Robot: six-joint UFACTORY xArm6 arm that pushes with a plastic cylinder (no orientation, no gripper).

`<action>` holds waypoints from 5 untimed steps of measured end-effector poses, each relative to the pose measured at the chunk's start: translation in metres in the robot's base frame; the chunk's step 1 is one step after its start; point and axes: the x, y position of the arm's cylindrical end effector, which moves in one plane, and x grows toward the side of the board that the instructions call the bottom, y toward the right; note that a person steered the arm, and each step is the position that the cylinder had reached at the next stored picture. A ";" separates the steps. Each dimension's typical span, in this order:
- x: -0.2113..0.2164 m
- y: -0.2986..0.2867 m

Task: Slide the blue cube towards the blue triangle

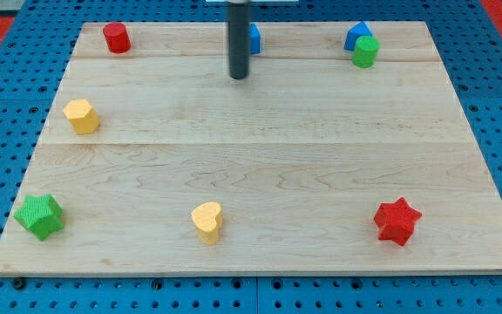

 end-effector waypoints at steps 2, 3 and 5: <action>-0.056 -0.017; -0.059 -0.001; -0.055 0.017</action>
